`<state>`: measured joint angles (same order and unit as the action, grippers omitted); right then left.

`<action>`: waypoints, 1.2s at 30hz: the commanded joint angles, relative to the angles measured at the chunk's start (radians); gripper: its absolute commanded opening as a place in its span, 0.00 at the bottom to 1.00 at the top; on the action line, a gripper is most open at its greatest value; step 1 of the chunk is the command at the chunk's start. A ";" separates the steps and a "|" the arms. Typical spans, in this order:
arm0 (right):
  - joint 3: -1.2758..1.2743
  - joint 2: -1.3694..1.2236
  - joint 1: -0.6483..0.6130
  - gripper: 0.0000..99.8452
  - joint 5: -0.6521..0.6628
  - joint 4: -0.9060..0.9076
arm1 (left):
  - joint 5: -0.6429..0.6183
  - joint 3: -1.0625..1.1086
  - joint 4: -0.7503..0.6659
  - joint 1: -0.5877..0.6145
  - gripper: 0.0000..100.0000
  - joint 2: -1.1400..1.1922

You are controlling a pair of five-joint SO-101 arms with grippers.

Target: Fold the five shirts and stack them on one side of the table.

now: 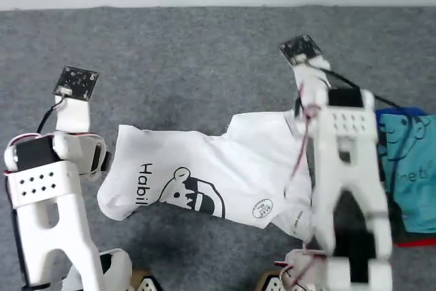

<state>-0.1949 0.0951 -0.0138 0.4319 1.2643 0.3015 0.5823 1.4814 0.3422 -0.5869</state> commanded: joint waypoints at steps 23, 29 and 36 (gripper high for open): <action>0.454 -0.642 -0.059 0.17 -0.049 -0.013 | -0.012 0.027 -0.028 0.008 0.19 -0.021; 0.454 -0.644 -0.051 0.17 -0.049 -0.012 | -0.012 0.028 -0.026 0.008 0.19 -0.021; 0.448 -0.610 -0.051 0.18 -0.049 -0.007 | -0.012 0.028 -0.025 0.008 0.19 -0.021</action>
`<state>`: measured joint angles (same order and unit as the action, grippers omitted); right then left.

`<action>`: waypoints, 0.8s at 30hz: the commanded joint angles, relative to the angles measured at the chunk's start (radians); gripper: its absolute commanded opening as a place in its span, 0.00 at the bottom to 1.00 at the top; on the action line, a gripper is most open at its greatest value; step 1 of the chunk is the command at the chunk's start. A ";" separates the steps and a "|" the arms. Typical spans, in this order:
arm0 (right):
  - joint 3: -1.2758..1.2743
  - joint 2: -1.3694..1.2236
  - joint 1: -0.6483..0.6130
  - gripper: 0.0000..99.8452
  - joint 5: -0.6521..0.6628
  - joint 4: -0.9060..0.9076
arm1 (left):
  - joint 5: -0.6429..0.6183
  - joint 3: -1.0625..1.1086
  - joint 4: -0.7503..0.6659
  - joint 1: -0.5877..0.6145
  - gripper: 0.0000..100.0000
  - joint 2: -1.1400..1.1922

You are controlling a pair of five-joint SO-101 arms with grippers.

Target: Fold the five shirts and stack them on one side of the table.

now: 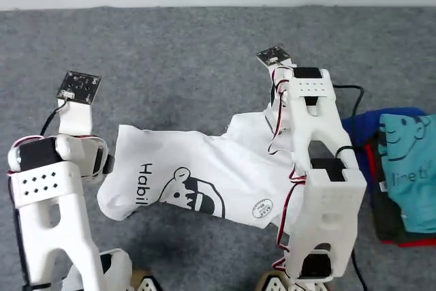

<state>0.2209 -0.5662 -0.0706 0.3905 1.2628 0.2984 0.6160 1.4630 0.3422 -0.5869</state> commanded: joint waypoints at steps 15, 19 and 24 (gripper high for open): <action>0.038 -0.053 0.041 0.02 0.072 -0.019 | -0.009 0.025 -0.009 0.008 0.19 -0.021; 0.038 0.005 0.036 0.01 0.071 -0.012 | -0.011 0.030 -0.023 0.008 0.19 -0.021; 0.038 0.159 0.033 0.01 0.071 0.015 | -0.012 0.030 -0.023 0.008 0.19 -0.021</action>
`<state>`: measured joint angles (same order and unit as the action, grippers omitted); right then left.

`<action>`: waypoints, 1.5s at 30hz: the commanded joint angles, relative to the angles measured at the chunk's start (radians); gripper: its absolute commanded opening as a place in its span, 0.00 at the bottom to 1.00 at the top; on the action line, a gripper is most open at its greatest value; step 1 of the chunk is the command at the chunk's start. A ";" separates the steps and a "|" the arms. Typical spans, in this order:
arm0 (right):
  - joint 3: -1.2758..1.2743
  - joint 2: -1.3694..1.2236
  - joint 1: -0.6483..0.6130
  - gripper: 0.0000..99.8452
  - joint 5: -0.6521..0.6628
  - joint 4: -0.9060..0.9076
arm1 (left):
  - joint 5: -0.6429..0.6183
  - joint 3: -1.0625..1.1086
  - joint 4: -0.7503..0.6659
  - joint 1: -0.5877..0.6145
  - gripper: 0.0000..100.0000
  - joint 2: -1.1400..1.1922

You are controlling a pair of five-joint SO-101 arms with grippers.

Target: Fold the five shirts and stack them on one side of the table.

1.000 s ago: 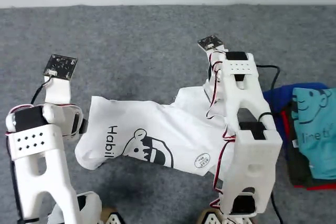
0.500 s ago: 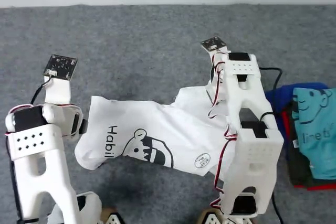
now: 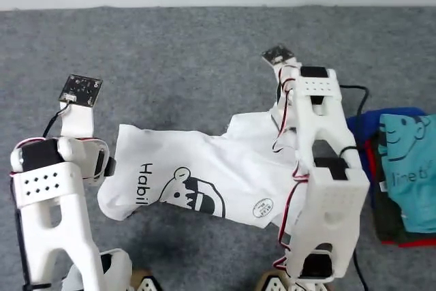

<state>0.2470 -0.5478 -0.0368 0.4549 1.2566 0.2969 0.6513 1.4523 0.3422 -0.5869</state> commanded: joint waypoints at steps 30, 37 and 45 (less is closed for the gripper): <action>-0.054 0.452 -0.038 0.01 0.005 0.182 | -0.170 -0.993 0.129 -0.201 0.19 1.046; -0.054 0.449 -0.041 0.01 0.005 0.180 | -0.170 -1.141 0.222 -0.203 0.19 1.200; -0.054 0.443 -0.038 0.01 0.005 0.180 | -0.167 -1.142 0.216 -0.287 0.18 1.246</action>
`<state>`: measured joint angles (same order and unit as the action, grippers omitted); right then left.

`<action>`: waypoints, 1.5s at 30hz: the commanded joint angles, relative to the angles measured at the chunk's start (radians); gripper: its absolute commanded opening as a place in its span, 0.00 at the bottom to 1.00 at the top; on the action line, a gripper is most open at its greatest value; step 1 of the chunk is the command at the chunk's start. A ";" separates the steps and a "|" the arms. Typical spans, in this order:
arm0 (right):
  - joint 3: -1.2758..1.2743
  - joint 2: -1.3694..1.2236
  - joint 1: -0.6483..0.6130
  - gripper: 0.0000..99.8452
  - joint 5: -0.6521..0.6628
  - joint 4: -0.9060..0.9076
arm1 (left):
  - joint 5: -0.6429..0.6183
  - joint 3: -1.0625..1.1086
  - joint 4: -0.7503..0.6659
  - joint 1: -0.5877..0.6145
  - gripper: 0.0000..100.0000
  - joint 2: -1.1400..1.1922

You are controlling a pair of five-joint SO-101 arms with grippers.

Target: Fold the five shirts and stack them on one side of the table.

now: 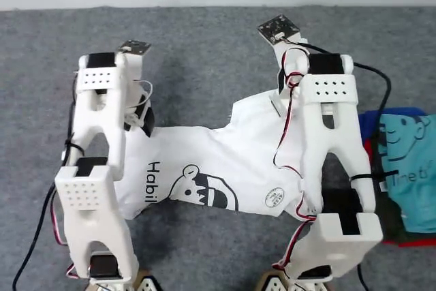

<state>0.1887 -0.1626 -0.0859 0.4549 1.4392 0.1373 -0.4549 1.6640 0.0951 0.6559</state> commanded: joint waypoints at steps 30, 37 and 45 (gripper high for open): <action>0.003 0.358 0.013 0.01 -0.060 0.024 | -0.009 0.038 0.092 0.009 0.01 -0.361; 0.005 0.694 0.013 0.01 -0.080 -0.016 | -0.008 0.182 0.089 0.074 0.01 -0.775; 0.046 0.845 0.015 0.01 -0.109 -0.047 | -0.002 0.074 0.071 0.080 0.02 -1.109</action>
<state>0.1949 0.6536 -0.0875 0.3537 1.4070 0.1373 -0.3368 1.7407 0.1657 -0.3521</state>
